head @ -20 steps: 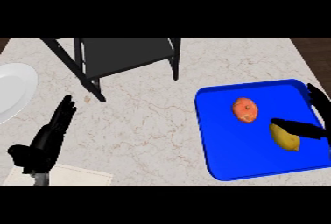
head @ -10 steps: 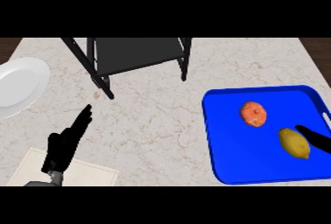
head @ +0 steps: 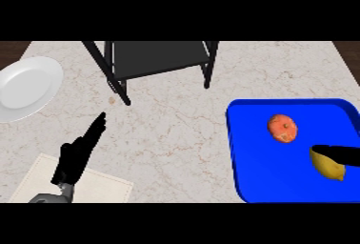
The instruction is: Pick the squash from the tray and place it in the tiered shelf
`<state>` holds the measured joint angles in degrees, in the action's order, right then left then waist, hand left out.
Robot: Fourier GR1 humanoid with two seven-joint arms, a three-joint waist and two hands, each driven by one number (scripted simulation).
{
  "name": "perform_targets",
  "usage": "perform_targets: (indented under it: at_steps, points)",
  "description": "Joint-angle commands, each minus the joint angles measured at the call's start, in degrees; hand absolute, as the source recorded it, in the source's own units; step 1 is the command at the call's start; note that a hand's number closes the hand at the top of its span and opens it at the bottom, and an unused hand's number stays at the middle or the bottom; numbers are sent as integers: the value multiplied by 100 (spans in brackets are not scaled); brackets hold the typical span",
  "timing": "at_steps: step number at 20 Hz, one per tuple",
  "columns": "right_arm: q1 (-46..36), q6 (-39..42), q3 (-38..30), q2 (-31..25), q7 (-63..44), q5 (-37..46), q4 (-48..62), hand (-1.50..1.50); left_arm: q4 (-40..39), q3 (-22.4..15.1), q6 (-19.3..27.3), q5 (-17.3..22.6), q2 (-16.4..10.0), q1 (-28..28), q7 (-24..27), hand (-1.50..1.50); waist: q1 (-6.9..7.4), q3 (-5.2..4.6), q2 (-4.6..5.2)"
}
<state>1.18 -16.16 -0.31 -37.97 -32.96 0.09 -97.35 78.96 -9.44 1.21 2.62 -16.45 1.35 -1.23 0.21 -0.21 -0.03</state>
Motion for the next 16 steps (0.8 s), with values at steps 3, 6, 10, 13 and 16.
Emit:
perform_targets:
  at_steps: [3,6,10,13,16]
  points:
    - [-342,858,816,-1329,-1950,1178,85,-150,27,-95,-148,-30,-64,-26,-91,0,272,-30,53]
    - [-1031,1251,1137,-1528,-3150,1550,93,-150,-75,-161,-51,-102,109,100,-73,0,312,-17,62]
    - [-1991,1425,2012,-575,-3970,2106,353,-150,-112,-128,-56,-129,135,153,-226,0,211,12,38]
    - [-2676,1851,2015,-97,-4064,1898,980,-150,-28,-172,120,-236,281,54,-200,0,194,16,33]
    - [-3021,1971,2135,357,-4267,1862,1489,-150,-182,-17,-91,-159,107,139,-30,0,175,14,35]
